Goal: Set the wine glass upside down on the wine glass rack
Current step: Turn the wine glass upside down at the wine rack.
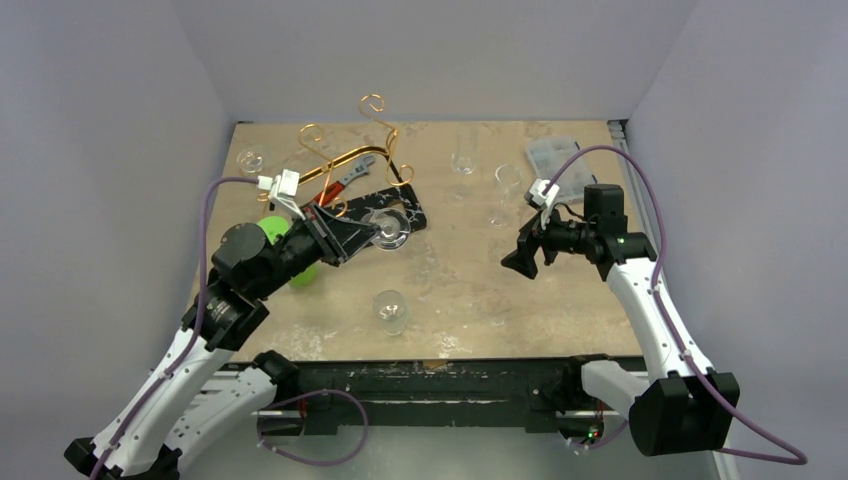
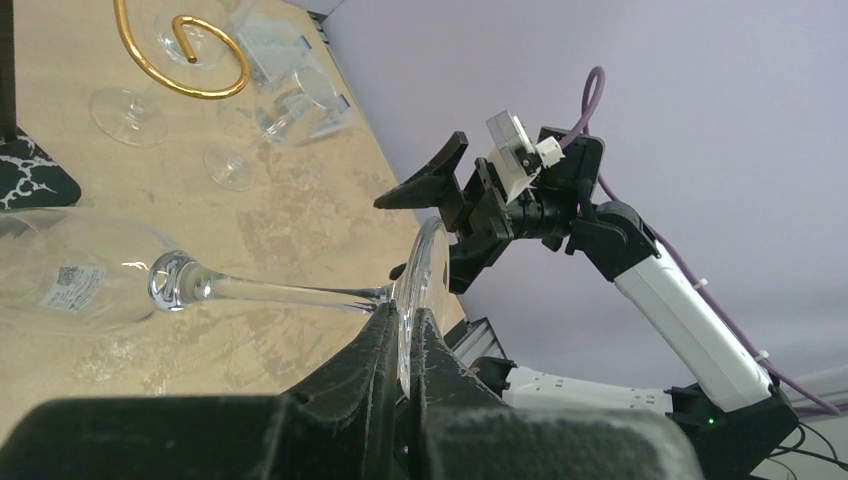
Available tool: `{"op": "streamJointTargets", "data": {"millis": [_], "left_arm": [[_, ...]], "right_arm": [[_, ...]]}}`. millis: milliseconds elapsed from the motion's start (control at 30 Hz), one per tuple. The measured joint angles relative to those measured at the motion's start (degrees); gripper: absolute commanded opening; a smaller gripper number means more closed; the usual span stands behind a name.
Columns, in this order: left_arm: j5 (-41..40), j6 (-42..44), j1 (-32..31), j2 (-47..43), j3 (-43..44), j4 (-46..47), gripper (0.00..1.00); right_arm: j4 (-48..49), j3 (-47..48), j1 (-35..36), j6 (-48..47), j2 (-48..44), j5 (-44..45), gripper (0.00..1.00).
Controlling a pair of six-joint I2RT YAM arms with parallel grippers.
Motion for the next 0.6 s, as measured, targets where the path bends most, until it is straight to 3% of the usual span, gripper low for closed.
{"op": "streamJointTargets", "data": {"millis": [600], "left_arm": [[0.07, -0.15, 2.95, -1.75, 0.00, -0.02, 0.00]], "right_arm": [[0.00, 0.00, 0.00, 0.00, 0.00, 0.00, 0.91]]}}
